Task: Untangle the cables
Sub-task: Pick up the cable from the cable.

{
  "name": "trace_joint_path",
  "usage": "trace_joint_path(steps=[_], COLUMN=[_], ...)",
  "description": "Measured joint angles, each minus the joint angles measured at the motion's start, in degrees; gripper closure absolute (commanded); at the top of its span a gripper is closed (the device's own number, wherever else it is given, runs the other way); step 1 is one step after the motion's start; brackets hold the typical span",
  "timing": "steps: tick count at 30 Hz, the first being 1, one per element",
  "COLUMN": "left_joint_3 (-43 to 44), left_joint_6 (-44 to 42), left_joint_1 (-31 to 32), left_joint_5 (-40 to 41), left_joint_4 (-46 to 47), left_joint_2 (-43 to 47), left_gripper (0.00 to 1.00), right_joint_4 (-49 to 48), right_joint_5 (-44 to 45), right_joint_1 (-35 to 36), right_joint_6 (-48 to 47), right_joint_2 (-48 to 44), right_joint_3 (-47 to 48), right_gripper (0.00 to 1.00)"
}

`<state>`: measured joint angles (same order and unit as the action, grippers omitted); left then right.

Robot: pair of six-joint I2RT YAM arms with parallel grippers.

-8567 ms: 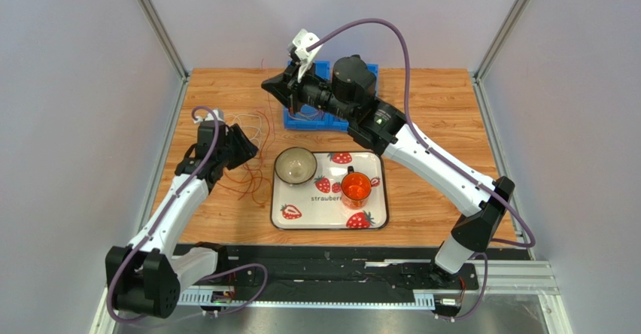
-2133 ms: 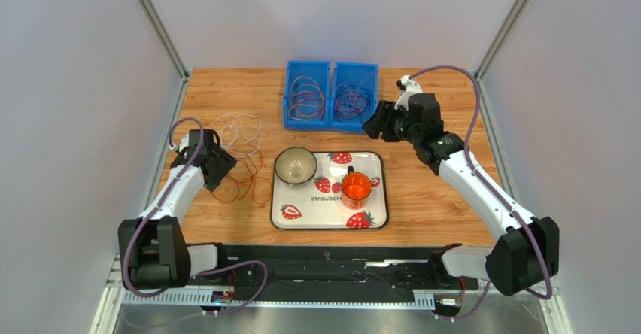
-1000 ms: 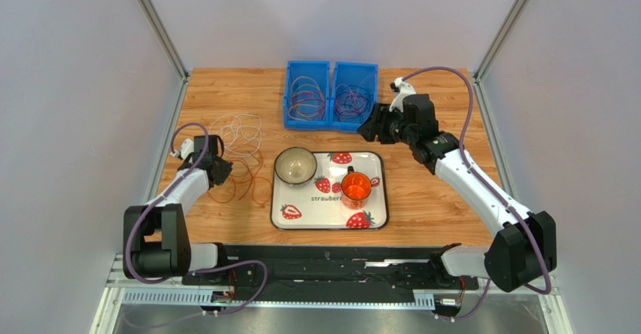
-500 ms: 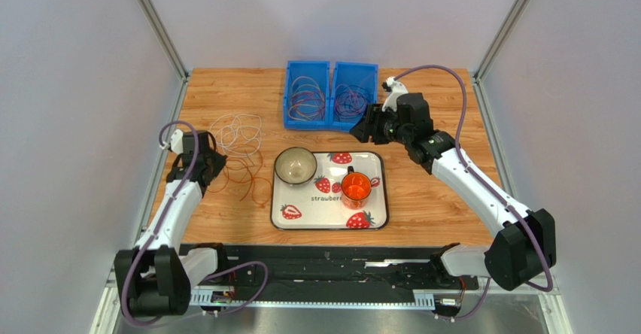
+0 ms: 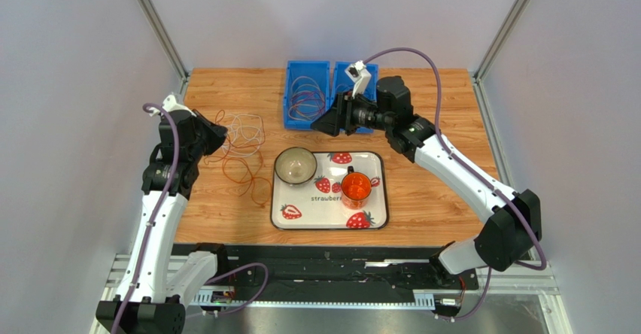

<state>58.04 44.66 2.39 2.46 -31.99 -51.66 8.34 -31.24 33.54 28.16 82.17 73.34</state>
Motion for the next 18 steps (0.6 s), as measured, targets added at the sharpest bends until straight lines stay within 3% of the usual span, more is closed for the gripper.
trace_joint_path(steps=[18], left_joint_3=[7.41], left_joint_6=[-10.34], left_joint_1=[0.26], left_joint_5=[-17.66], left_joint_4=[-7.48], left_joint_2=[4.76], left_gripper=[1.00], right_joint_4=[-12.48], right_joint_5=[-12.26], right_joint_1=[14.01], right_joint_6=[5.81], right_joint_2=[20.00], right_joint_3=[20.41], right_gripper=[0.43])
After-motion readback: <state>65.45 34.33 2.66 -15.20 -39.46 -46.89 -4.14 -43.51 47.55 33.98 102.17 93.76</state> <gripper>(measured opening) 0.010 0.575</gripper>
